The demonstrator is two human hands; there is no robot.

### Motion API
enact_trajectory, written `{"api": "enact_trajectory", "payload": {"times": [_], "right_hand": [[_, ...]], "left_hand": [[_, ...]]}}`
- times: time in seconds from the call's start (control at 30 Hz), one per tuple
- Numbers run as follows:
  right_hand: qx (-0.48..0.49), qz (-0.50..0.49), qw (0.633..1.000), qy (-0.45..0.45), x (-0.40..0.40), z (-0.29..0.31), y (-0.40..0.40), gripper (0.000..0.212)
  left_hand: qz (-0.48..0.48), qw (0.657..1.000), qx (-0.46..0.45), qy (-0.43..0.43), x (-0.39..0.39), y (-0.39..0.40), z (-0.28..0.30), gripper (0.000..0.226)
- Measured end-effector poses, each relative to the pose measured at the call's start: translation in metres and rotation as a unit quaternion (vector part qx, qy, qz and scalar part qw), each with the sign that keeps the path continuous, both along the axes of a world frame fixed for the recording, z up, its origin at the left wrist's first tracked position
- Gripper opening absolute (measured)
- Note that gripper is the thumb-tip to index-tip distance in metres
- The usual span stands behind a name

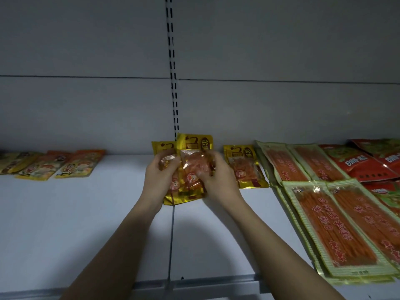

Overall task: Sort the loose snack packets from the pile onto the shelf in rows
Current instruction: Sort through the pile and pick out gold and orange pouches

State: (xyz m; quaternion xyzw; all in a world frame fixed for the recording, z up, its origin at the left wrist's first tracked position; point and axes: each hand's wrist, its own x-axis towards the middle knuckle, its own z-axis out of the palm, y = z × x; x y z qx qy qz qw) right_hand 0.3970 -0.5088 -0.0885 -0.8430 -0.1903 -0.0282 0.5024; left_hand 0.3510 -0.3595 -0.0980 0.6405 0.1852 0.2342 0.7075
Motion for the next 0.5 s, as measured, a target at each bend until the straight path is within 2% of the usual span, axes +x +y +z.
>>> {"api": "enact_trajectory", "payload": {"times": [0.07,0.1,0.2,0.3,0.37,0.5], "right_hand": [[-0.011,-0.051,0.999,-0.012,0.014,-0.003,0.002,0.052],[-0.045,-0.077,0.996,-0.032,0.019,-0.005,0.002,0.051],[-0.21,-0.143,0.957,-0.141,0.018,-0.006,0.001,0.05],[-0.23,-0.072,0.949,-0.205,0.008,-0.014,0.001,0.044],[-0.248,-0.014,0.946,-0.206,0.005,-0.026,0.002,0.043],[-0.302,0.018,0.933,-0.195,0.004,-0.034,0.001,0.042]], "left_hand": [[0.045,0.998,-0.044,-0.002,-0.001,0.013,0.003,0.025],[0.061,0.996,-0.067,-0.001,-0.002,0.02,0.005,0.026],[0.07,0.991,-0.114,0.01,-0.005,0.032,0.005,0.031],[0.052,0.991,-0.125,0.013,-0.005,0.032,0.005,0.032],[0.037,0.992,-0.119,0.015,-0.004,0.029,0.005,0.031],[-0.004,0.995,-0.101,0.021,-0.002,0.022,0.005,0.034]]}}
